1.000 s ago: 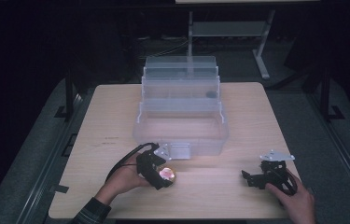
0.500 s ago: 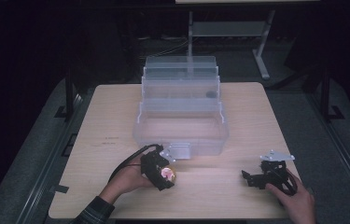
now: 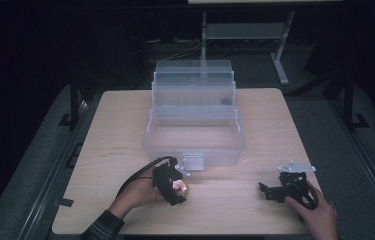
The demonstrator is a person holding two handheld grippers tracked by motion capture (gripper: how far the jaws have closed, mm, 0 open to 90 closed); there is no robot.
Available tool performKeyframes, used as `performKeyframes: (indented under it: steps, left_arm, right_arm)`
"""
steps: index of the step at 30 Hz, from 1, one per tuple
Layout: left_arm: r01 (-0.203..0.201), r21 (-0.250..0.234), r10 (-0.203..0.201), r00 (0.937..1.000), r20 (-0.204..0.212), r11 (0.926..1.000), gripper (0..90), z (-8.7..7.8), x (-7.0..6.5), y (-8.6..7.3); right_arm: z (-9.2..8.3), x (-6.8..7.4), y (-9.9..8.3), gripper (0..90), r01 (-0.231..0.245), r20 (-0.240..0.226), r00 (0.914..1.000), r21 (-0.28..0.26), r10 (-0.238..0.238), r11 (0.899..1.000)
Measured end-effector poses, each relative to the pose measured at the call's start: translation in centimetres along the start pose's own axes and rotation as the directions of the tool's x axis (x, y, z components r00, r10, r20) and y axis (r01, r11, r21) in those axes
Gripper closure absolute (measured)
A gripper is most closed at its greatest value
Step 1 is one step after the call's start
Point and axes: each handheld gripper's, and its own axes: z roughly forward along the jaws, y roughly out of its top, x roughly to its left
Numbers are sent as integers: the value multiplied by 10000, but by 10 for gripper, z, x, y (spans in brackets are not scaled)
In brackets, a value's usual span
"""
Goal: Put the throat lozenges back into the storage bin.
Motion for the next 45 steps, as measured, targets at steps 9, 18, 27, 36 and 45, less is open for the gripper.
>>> performKeyframes:
  steps: [9,18,27,36,45]
  left_arm:
    - [-73,124,74,10000,-46,9999,161,2,0,0]
    - [-88,168,88,10000,-19,9998,191,2,0,0]
    - [-49,144,49,10000,25,9999,193,1,0,0]
    - [24,-24,-24,9999,138,10000,194,-6,-1,1]
    - [132,-179,-129,9997,192,9998,194,-13,-1,2]
  right_arm:
    - [0,0,0,0,-8,1,10000,5,8,10000]
    - [0,0,0,0,-6,1,10000,8,6,10000]
    - [0,0,0,0,-13,0,10000,6,13,10000]
    - [0,0,0,0,-10,0,10000,1,10,10000]
    - [0,0,0,0,4,0,10000,-3,-4,10000]
